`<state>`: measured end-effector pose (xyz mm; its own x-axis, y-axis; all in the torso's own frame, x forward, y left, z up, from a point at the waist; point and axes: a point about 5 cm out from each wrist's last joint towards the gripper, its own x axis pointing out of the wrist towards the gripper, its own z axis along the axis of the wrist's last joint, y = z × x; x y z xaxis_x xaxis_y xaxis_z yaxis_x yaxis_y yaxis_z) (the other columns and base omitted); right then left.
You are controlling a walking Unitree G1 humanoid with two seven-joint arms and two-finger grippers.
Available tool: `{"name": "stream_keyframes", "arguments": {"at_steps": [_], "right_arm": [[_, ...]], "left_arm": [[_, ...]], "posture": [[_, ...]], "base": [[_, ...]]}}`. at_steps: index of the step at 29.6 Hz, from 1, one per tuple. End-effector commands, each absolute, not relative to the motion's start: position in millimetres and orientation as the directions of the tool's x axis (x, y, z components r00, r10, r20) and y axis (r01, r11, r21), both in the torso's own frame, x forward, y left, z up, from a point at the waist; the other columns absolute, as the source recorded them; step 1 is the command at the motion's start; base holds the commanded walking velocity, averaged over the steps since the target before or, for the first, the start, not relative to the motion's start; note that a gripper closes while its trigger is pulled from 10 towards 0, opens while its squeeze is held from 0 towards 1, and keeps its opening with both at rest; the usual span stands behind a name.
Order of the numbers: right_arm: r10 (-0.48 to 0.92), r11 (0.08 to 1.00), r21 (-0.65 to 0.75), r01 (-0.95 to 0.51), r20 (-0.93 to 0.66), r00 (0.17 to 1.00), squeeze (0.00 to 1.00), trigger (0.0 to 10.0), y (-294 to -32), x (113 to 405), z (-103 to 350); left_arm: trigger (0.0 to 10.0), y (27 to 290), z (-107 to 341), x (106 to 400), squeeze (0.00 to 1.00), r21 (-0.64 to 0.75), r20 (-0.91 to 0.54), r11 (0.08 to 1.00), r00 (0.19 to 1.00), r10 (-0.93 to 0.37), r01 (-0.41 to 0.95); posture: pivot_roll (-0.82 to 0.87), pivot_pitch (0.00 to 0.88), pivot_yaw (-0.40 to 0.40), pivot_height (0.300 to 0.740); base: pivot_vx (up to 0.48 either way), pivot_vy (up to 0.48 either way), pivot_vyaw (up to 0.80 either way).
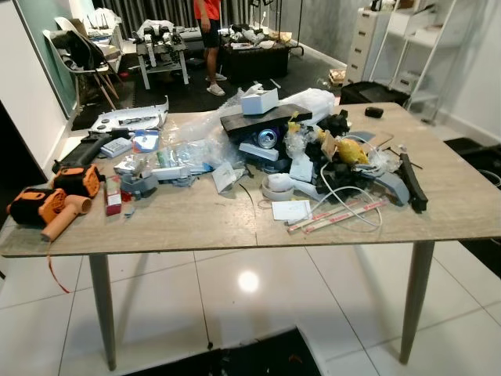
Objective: Picking trash to rubbish bin
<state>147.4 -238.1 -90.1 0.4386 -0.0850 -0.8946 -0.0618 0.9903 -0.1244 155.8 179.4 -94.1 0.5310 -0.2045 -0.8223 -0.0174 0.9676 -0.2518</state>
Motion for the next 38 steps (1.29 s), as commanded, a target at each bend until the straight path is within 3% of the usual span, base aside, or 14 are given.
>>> {"name": "stream_keyframes", "arguments": {"at_steps": [1,9,16,21,23,25,26,31,32,33,35,36,37,38], "right_arm": [[-0.092,0.992,-0.122,-0.043,-0.898,0.431,0.0,10.0,-237.3,143.8,-91.8],[-0.116,0.989,-0.146,-0.03,-0.877,0.467,0.0,10.0,-240.2,154.2,-87.0],[-0.115,0.986,-0.165,-0.028,-0.789,0.603,0.0,10.0,-239.6,195.4,-67.1],[0.092,0.986,-0.046,-0.158,-0.64,0.763,0.0,10.0,-210.7,252.5,-33.5],[0.225,0.968,0.033,-0.251,-0.564,0.794,0.0,10.0,-196.0,271.2,-17.9],[0.251,0.962,0.047,-0.27,-0.549,0.797,0.0,10.0,-193.3,274.3,-14.9],[0.344,0.935,0.097,-0.342,-0.49,0.801,1.0,10.0,-184.7,285.2,-3.1],[0.592,0.806,0.221,-0.549,-0.293,0.751,1.0,10.0,-163.5,309.7,34.1],[0.668,0.743,0.249,-0.621,-0.228,0.708,1.0,10.0,-157.8,314.0,46.5],[0.839,0.535,0.288,-0.794,-0.075,0.539,1.0,10.0,-145.3,314.3,78.3],[0.839,0.535,0.288,-0.794,-0.075,0.539,1.0,10.0,-145.3,314.3,78.3],[0.897,0.424,0.289,-0.858,-0.004,0.442,1.0,10.0,-140.1,310.6,93.0],[0.897,0.424,0.289,-0.858,-0.004,0.442,1.0,10.0,-140.1,310.6,93.0],[0.947,0.236,0.28,-0.931,0.148,0.284,1.0,10.0,-134.0,301.8,125.5]], "left_arm": [[10.0,177.2,-100.1,141.4,0.0,-0.259,-0.848,0.966,0.485,-0.215,-0.024],[10.0,178.1,-100.7,139.6,0.0,-0.252,-0.852,0.967,0.48,-0.208,-0.028],[10.0,180.3,-101.0,138.3,0.0,-0.245,-0.854,0.969,0.481,-0.196,-0.039],[10.0,180.7,-100.6,139.1,0.0,-0.248,-0.852,0.968,0.484,-0.199,-0.038],[10.0,180.5,-100.4,139.8,0.0,-0.248,-0.851,0.968,0.486,-0.2,-0.037],[10.0,180.5,-100.3,139.9,0.0,-0.248,-0.851,0.968,0.486,-0.2,-0.037],[10.0,180.5,-100.3,140.0,0.0,-0.248,-0.851,0.968,0.486,-0.2,-0.036],[10.0,180.0,-100.3,140.1,0.0,-0.247,-0.851,0.969,0.485,-0.2,-0.033],[10.0,179.7,-100.4,140.0,0.0,-0.246,-0.851,0.969,0.485,-0.2,-0.032],[10.0,178.9,-100.7,139.5,0.0,-0.249,-0.851,0.968,0.484,-0.203,-0.032],[10.0,178.9,-100.7,139.5,0.0,-0.249,-0.851,0.968,0.484,-0.203,-0.032],[10.0,178.6,-100.8,139.2,0.0,-0.25,-0.851,0.968,0.483,-0.204,-0.032],[10.0,178.6,-100.8,139.2,0.0,-0.25,-0.851,0.968,0.483,-0.204,-0.032],[10.0,178.1,-101.2,138.2,0.0,-0.252,-0.852,0.967,0.481,-0.206,-0.032]], "posture": [[-0.13,0.147,0.041,0.74],[-0.12,0.15,0.04,0.74],[-0.13,0.152,0.041,0.74],[-0.14,0.153,0.043,0.74],[-0.14,0.153,0.043,0.74],[-0.14,0.153,0.043,0.74],[-0.14,0.154,0.044,0.74],[-0.14,0.155,0.043,0.74],[-0.14,0.157,0.041,0.74],[-0.14,0.158,0.041,0.74],[-0.14,0.158,0.041,0.74],[-0.14,0.158,0.04,0.74],[-0.14,0.158,0.04,0.74],[-0.14,0.161,0.039,0.74]], "base": [[0.0,-0.465,0.0],[0.0,-0.427,0.0],[0.0,0.0,0.0],[0.0,0.0,0.0],[0.0,0.0,0.0],[0.0,0.0,0.0],[0.0,0.0,0.0],[0.0,0.0,0.0],[0.0,0.0,0.0],[0.0,0.0,0.0],[0.0,0.0,0.0],[0.0,0.0,0.0],[0.0,0.0,0.0],[0.0,0.0,0.0]]}}
